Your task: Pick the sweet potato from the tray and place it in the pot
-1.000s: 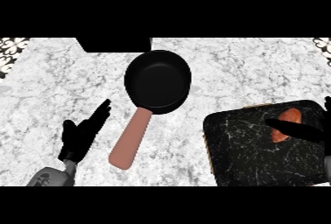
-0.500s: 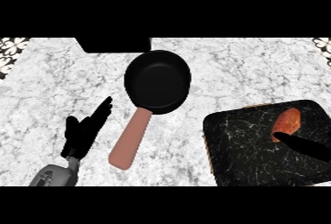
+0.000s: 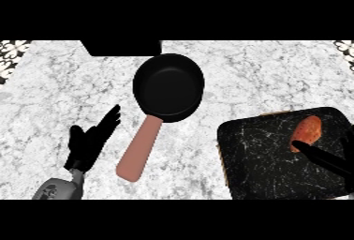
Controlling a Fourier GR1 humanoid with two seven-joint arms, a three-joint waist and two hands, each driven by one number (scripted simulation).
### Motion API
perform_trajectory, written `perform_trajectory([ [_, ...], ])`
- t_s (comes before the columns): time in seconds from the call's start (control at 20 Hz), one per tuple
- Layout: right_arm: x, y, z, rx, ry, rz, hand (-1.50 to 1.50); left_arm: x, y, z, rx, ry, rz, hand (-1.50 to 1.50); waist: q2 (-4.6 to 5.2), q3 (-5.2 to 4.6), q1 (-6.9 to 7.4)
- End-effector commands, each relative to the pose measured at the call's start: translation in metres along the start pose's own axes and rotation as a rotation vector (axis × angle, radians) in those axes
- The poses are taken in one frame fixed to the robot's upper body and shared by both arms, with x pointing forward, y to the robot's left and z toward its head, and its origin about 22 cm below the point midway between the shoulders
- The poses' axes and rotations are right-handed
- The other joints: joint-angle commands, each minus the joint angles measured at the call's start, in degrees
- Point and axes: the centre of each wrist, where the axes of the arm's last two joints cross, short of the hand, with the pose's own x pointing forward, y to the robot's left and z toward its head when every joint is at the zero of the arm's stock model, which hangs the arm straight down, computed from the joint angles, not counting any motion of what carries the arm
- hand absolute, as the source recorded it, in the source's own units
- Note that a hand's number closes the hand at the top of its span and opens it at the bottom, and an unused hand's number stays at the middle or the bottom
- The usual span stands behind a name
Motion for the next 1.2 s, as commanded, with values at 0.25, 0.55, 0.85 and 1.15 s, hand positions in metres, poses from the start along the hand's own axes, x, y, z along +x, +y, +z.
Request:
perform_trajectory([
  [0.25, -0.047, 0.023, -0.019, 0.022, 0.017, -0.143, -1.5, 0.011, -0.001, 0.013, -0.007, 0.032, 0.01, 0.0, 0.15, -0.1, 0.36],
  [0.55, -0.056, 0.017, -0.04, 0.072, -0.032, 0.068, 1.5, 0.003, -0.015, 0.005, -0.015, 0.017, -0.019, 0.0, 0.31, -0.09, 0.93],
  [0.85, -0.088, 0.048, -0.018, 0.059, -0.062, -0.122, 1.5, 0.002, -0.008, 0.006, -0.004, 0.024, 0.019, 0.0, 0.19, -0.06, 0.52],
  [1.15, -0.088, 0.069, -0.023, 0.031, -0.178, -0.108, 1.5, -0.01, 0.003, 0.009, -0.02, 0.032, -0.006, 0.0, 0.3, -0.1, 0.75],
])
